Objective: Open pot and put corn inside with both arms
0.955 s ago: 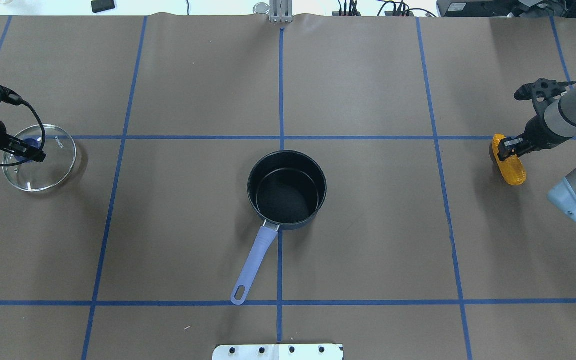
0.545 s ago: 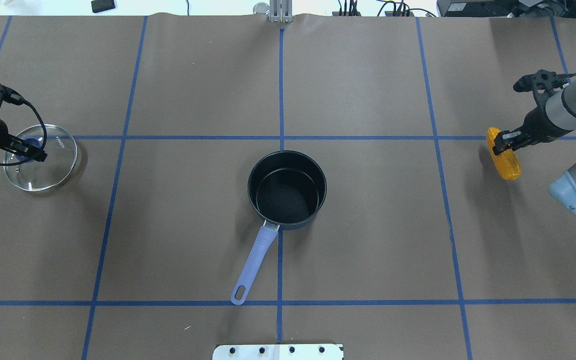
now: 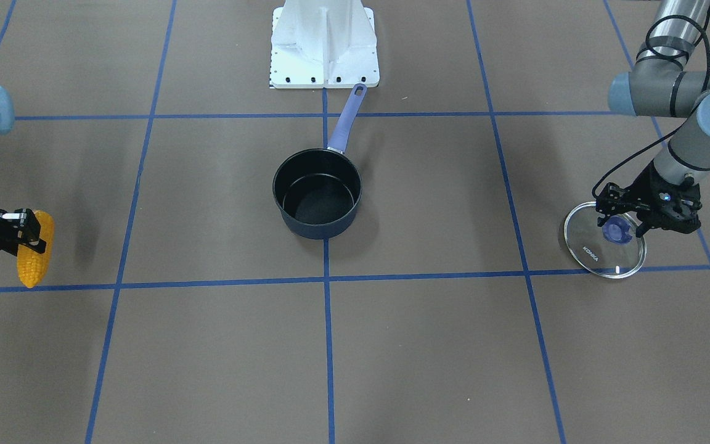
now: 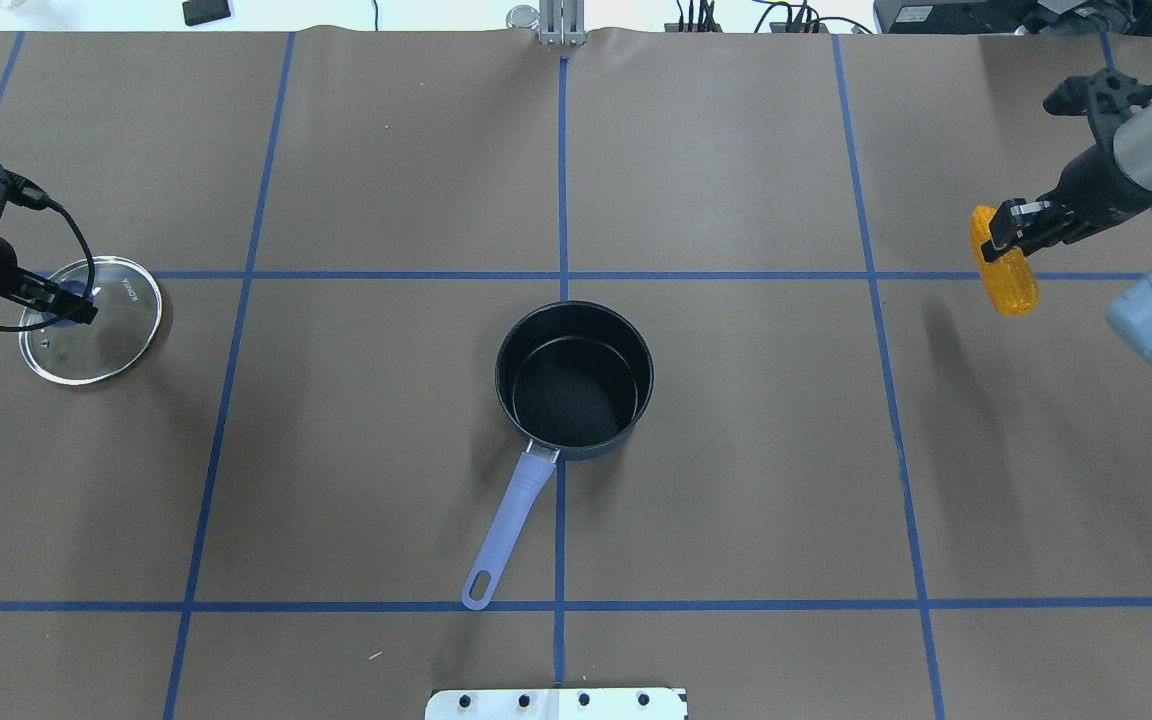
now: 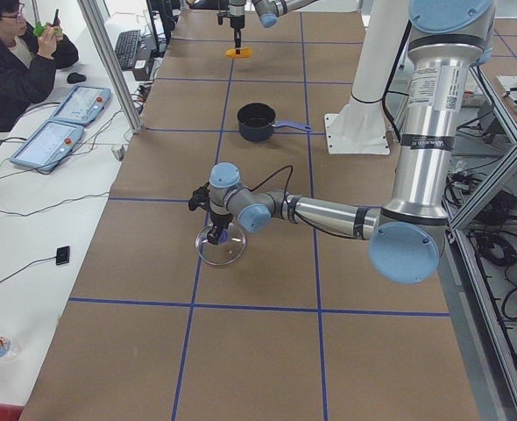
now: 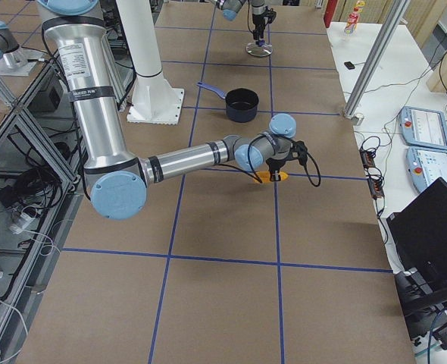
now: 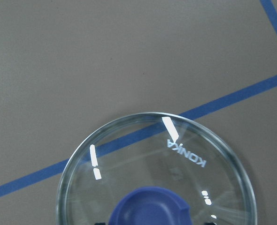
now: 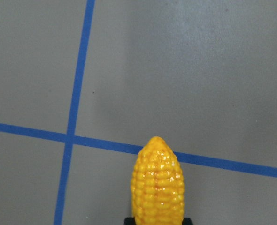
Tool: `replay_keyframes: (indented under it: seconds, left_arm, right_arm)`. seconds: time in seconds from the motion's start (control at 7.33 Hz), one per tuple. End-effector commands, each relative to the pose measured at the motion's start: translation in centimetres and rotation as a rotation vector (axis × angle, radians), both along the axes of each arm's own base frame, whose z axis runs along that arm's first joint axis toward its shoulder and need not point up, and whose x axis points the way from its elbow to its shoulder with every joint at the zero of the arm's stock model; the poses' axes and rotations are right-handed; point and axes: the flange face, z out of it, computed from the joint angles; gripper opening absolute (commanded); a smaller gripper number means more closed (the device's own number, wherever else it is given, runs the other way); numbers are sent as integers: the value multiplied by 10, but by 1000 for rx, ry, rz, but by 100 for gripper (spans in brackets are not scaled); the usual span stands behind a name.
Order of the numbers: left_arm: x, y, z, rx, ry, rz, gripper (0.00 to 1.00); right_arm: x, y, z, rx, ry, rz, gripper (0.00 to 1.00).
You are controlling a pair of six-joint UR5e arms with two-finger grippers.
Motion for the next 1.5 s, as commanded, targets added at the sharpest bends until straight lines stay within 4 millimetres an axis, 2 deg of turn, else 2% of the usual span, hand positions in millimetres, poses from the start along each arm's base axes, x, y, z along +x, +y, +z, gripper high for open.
replay_keyframes:
  seconds: [0.0,0.14,0.27,0.41,0.55,0.68,0.95,1.23,1.36]
  left_arm:
    - [0,1,-5,3,10,6,97]
    - [1,0,-9,6,15,6,97]
    - [4,-5,-18,14,24,5,97]
    - [8,-11,-30,15,40,3,97]
    - [8,-11,-31,14,43,5,97]
    - [4,-11,-34,2,69,19,97]
    - [-52,-27,-35,-32,123,-22,97]
    - [-83,-35,-30,-12,115,-20,97]
    - [-100,-39,-29,13,105,4,97]
  right_arm:
    - [0,-2,-60,-32,8,10,0]
    - [-3,-5,-83,-59,-10,49,0]
    - [-23,4,-111,-94,-34,79,0]
    - [-52,18,-143,-139,-62,110,0]
    - [-91,38,-177,-170,-76,139,0]
    - [-123,57,-202,-181,-83,164,0]
    - [-166,94,-244,-220,-115,199,0]
    - [-218,128,-277,-218,-87,223,0]
    - [-235,141,-291,-215,-80,226,0]
